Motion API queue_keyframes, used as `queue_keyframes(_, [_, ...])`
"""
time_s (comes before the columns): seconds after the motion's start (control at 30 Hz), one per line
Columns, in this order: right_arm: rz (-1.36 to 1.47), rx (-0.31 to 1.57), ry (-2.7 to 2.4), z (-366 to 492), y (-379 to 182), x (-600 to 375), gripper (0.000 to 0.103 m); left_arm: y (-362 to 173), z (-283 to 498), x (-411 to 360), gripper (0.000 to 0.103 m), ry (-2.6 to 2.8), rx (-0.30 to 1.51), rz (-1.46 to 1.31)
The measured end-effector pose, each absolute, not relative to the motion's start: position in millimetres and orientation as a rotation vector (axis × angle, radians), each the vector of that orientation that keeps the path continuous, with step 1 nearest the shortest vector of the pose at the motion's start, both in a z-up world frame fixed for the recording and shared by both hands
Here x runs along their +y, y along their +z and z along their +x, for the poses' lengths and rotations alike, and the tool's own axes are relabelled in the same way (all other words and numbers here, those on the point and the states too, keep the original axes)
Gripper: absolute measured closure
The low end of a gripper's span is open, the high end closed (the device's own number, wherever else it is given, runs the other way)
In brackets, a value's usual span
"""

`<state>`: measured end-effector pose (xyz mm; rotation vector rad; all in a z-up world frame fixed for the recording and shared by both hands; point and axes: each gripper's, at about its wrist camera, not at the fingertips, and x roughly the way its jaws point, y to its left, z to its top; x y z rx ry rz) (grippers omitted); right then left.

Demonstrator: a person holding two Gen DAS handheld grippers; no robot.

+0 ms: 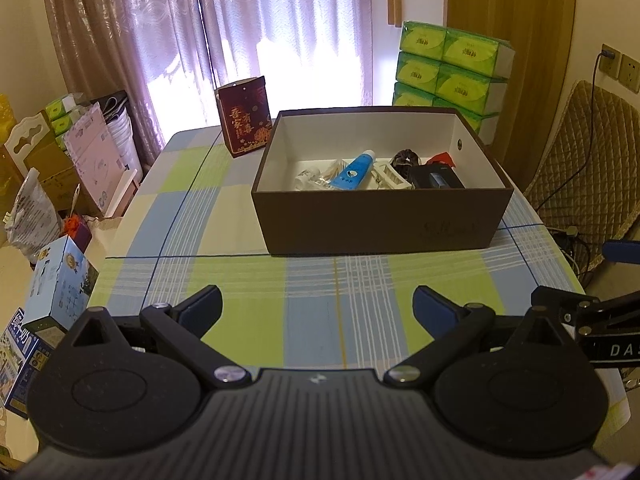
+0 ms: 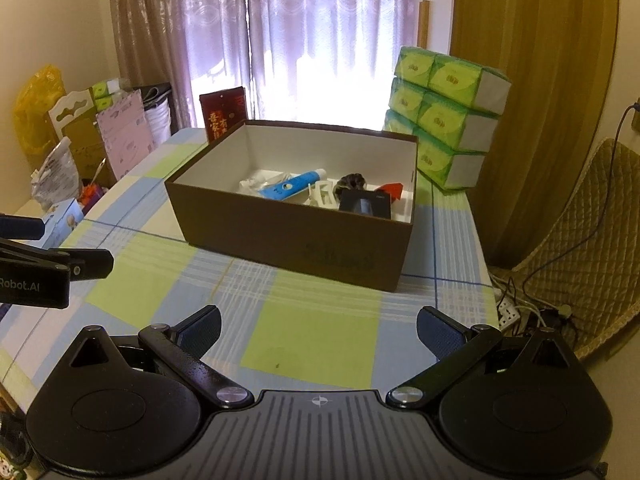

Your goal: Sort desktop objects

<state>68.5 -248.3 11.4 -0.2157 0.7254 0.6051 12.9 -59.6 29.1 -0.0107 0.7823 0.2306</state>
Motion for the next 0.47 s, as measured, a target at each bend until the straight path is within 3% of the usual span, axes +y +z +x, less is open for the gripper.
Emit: queue_keyframes(0.47, [-0.222,0.731,0.597,70.9,8.5,-246.0,0.002,24.9,8.5,-57.4,0.003,0.238,0.785,-0.021])
